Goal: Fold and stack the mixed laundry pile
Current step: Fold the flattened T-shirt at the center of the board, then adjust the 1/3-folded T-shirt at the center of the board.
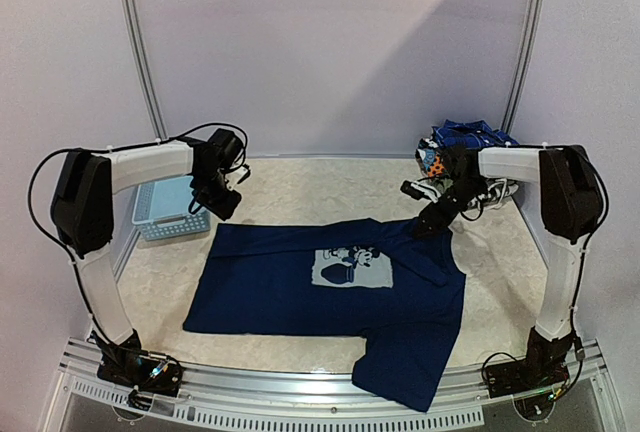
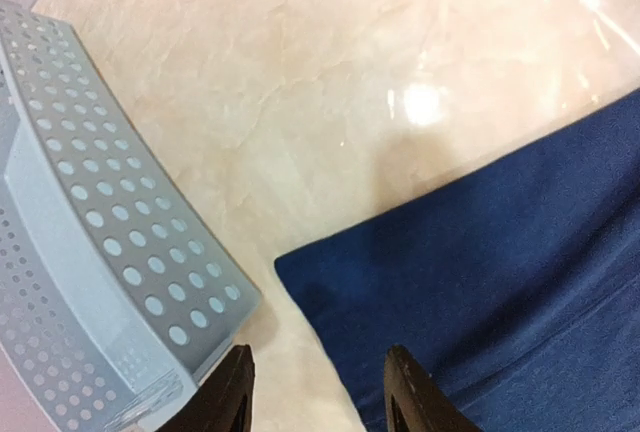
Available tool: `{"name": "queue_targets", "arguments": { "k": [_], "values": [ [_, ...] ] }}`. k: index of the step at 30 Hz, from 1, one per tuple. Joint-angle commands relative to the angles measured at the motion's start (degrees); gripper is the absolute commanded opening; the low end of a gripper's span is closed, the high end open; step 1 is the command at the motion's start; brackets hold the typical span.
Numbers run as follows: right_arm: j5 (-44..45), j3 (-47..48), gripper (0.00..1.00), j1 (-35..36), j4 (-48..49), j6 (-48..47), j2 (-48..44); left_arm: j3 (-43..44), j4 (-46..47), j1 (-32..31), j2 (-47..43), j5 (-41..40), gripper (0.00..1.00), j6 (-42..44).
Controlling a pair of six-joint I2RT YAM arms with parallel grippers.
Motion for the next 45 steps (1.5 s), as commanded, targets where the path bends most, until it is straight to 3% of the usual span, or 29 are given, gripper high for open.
{"name": "queue_targets", "arguments": {
  "k": [1, 13, 20, 22, 26, 28, 36, 45],
  "values": [
    [-2.0, 3.5, 0.55, 0.2, -4.7, 1.4, 4.1, -1.1, 4.1, 0.5, -0.3, 6.4, 0.46, -2.8],
    [-2.7, 4.7, 0.47, 0.2, -4.9, 1.7, 9.1, -0.9, 4.0, 0.4, -0.2, 8.6, 0.47, -3.1],
    [-4.6, 5.8, 0.37, 1.0, -4.9, 1.5, 9.6, -0.9, 3.9, 0.4, -0.2, 9.1, 0.47, -2.9],
    [-4.6, 6.0, 0.32, 1.4, -4.9, 1.4, 9.6, -0.8, 3.9, 0.4, -0.2, 9.1, 0.47, -2.8],
    [-5.4, 6.2, 0.08, 1.7, -4.9, 1.4, 9.6, -0.9, 3.8, 0.4, -0.6, 9.0, 0.47, -2.6],
    [-5.8, 6.1, 0.0, 1.8, -5.3, 1.4, 9.1, -1.0, 3.8, 0.4, -0.8, 8.9, 0.47, -2.4],
    [-1.5, -2.1, 0.0, 5.8, -5.3, 1.0, -2.6, -1.1, 3.6, 0.4, -2.0, 8.4, 0.47, -1.9],
    [-0.6, -10.7, 0.05, 19.7, -5.2, 3.0, -9.9, -0.7, 3.0, 0.2, -2.0, 8.9, 0.47, -1.2]
  ]
}}
